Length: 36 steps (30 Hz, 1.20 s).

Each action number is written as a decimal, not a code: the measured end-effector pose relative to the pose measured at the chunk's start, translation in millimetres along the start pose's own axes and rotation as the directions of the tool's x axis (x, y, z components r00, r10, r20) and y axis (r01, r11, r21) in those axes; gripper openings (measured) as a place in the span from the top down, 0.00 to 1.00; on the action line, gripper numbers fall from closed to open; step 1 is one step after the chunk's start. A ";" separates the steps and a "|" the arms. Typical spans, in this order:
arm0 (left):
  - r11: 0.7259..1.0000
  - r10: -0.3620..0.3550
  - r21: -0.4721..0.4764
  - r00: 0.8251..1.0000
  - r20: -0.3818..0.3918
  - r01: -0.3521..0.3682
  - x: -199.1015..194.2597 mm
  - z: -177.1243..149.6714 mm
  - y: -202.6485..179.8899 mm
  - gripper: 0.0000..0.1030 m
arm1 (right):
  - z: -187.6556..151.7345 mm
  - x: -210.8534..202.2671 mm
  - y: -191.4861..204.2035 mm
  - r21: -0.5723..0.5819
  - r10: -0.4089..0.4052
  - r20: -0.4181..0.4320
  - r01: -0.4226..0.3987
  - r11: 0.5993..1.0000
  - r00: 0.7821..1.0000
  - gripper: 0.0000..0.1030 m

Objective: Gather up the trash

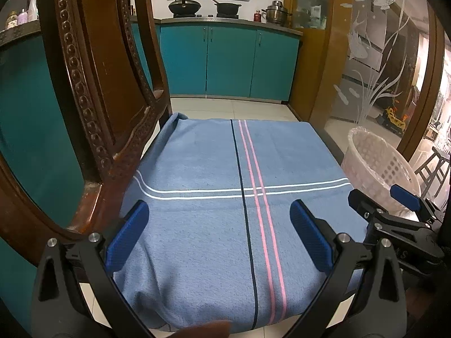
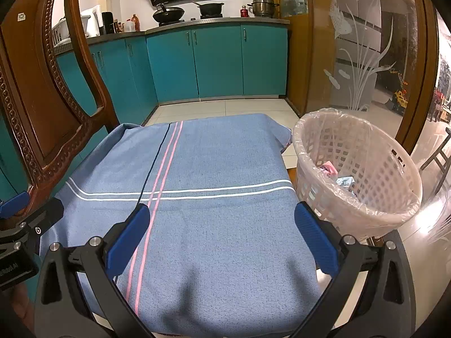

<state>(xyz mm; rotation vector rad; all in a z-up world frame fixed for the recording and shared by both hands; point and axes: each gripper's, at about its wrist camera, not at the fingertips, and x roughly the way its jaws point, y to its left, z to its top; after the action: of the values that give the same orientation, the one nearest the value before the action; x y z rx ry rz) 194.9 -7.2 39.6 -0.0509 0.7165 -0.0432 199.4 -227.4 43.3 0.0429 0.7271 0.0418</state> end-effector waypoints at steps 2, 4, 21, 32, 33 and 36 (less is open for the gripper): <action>1.000 -0.001 0.000 1.000 0.000 0.001 0.2 -0.2 0.2 0.03 | -0.1 0.0 -0.1 -0.001 0.001 0.000 -0.001 1.000 1.000 0.02; 1.000 -0.001 0.000 1.000 -0.001 0.001 0.2 -0.2 0.1 0.03 | -0.2 0.3 0.1 -0.002 0.000 -0.002 0.000 1.000 1.000 0.02; 1.000 -0.007 0.012 1.000 -0.006 0.007 1.4 -0.7 -2.1 0.03 | 0.1 0.9 1.0 -0.007 -0.001 -0.004 0.001 1.000 1.000 0.02; 1.000 -0.010 0.019 1.000 -0.007 0.010 2.1 -1.0 -2.2 0.03 | 0.3 1.0 0.6 -0.008 0.000 -0.003 0.000 1.000 1.000 0.02; 1.000 -0.011 0.020 1.000 -0.008 0.011 2.4 -1.3 -2.3 0.03 | 0.3 1.1 0.7 -0.009 -0.001 -0.003 0.001 1.000 1.000 0.02; 1.000 -0.012 0.022 1.000 -0.010 0.012 2.8 -1.6 -2.4 0.03 | 0.4 1.0 0.4 -0.009 0.000 -0.003 0.000 1.000 1.000 0.02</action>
<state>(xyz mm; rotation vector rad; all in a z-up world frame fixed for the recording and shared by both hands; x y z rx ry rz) 195.8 -9.8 36.8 -0.0343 0.7253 -0.0629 200.4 -227.0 43.0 0.0346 0.7304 0.0454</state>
